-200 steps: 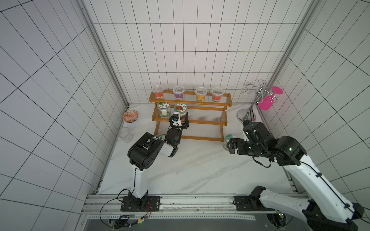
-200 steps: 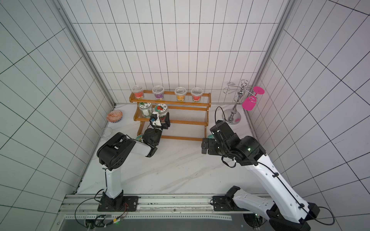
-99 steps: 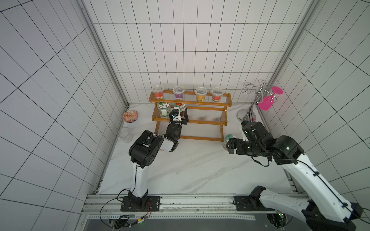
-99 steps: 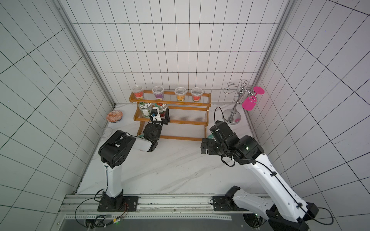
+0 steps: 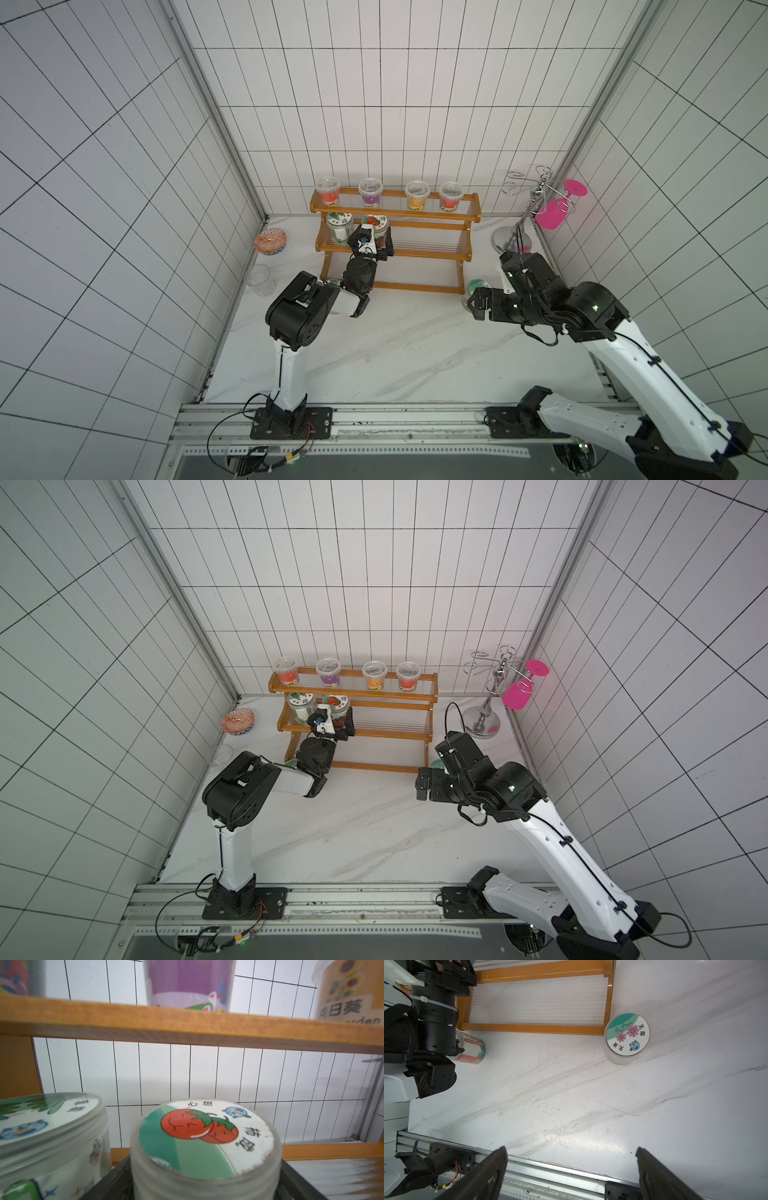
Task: Place the seed container on the shelf
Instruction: Place the seed jar on the shelf.
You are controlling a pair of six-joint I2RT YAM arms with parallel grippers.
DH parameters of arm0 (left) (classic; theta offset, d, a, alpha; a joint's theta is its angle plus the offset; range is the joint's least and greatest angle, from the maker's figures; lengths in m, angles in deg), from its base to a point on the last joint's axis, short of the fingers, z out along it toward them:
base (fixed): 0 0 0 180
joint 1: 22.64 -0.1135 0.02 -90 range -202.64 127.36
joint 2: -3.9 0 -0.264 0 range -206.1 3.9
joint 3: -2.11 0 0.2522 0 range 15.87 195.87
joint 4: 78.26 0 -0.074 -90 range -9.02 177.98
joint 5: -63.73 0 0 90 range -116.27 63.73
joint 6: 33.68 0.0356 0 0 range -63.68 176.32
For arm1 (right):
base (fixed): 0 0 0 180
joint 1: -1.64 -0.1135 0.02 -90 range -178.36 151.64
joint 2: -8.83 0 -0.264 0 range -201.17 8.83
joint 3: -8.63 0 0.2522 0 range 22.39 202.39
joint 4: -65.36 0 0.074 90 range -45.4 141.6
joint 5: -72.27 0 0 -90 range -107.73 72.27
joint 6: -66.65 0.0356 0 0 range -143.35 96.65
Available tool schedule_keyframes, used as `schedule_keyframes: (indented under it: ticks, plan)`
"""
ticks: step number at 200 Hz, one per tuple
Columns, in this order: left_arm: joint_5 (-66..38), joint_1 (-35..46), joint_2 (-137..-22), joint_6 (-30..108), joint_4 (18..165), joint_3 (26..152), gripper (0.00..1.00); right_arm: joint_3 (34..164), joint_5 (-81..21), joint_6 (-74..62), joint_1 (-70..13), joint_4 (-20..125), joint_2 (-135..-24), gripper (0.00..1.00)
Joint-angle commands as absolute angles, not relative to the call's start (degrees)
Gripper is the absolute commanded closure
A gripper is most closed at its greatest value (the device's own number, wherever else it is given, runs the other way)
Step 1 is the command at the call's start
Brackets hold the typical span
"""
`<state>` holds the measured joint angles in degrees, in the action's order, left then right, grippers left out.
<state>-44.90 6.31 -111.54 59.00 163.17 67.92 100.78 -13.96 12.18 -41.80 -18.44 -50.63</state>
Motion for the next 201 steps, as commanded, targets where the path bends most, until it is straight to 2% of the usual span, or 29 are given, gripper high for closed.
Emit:
schedule_keyframes:
  ticks: [1,76,157,201]
  plan:
    - [-47.2,6.7,-110.8,57.7,159.3,65.2,0.05,99.5,-14.4,11.9,-41.1,-18.0,-49.9,0.0]
    - [-48.7,8.7,-104.6,57.7,159.3,60.2,0.03,99.0,-15.0,12.3,-41.0,-17.8,-49.3,0.0]
    - [-50.0,7.6,-103.7,56.3,155.1,61.5,0.17,98.1,-15.4,12.2,-40.8,-17.1,-49.2,0.0]
    - [-49.0,7.1,-104.1,56.3,154.1,62.7,0.17,97.5,-15.4,12.0,-40.6,-17.0,-49.0,0.0]
